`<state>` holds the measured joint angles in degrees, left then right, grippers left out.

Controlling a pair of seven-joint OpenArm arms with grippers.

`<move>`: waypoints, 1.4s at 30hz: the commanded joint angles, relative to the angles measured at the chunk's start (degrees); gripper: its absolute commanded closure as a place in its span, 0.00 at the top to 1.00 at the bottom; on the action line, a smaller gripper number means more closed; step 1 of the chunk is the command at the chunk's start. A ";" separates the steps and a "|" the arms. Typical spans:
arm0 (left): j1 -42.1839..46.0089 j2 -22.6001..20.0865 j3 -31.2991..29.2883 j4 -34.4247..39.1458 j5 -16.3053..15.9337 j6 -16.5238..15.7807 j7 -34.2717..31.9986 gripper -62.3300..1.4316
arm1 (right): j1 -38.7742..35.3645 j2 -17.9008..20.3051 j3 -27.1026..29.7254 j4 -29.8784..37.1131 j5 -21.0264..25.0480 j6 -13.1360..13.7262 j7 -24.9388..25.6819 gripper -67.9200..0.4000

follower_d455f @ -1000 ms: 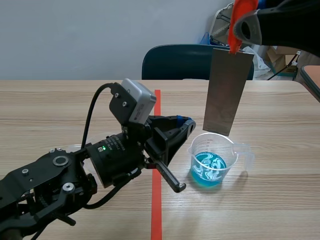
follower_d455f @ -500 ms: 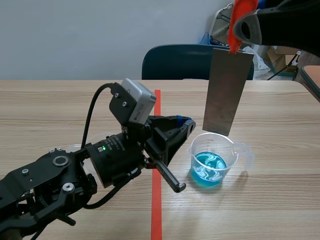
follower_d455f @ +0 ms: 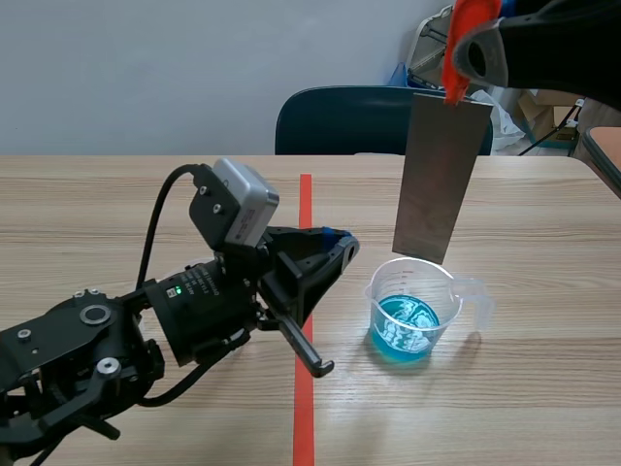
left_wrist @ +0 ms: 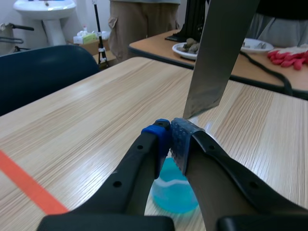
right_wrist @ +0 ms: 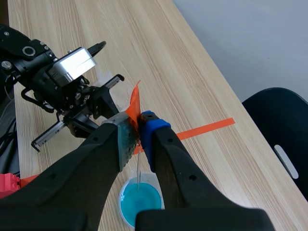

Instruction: Do the redox reaction experiment

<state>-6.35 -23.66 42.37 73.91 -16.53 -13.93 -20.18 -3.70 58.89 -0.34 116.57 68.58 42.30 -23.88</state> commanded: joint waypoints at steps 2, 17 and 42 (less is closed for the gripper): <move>0.00 -1.42 0.02 1.03 -0.37 -0.37 -1.18 0.42 | 0.55 0.76 0.44 0.28 0.66 0.42 1.09 0.01; 5.57 -16.26 -3.85 3.54 -0.96 -1.09 -8.96 1.00 | 0.55 0.76 0.44 0.28 0.66 0.42 1.09 0.01; 36.79 -45.77 -17.97 15.87 -18.93 -3.52 -26.84 1.00 | 0.55 0.76 0.44 0.28 0.66 0.42 1.09 0.01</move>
<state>30.63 -70.02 24.80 89.82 -35.00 -17.58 -45.78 -3.70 58.89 -0.34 116.57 68.58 42.30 -23.88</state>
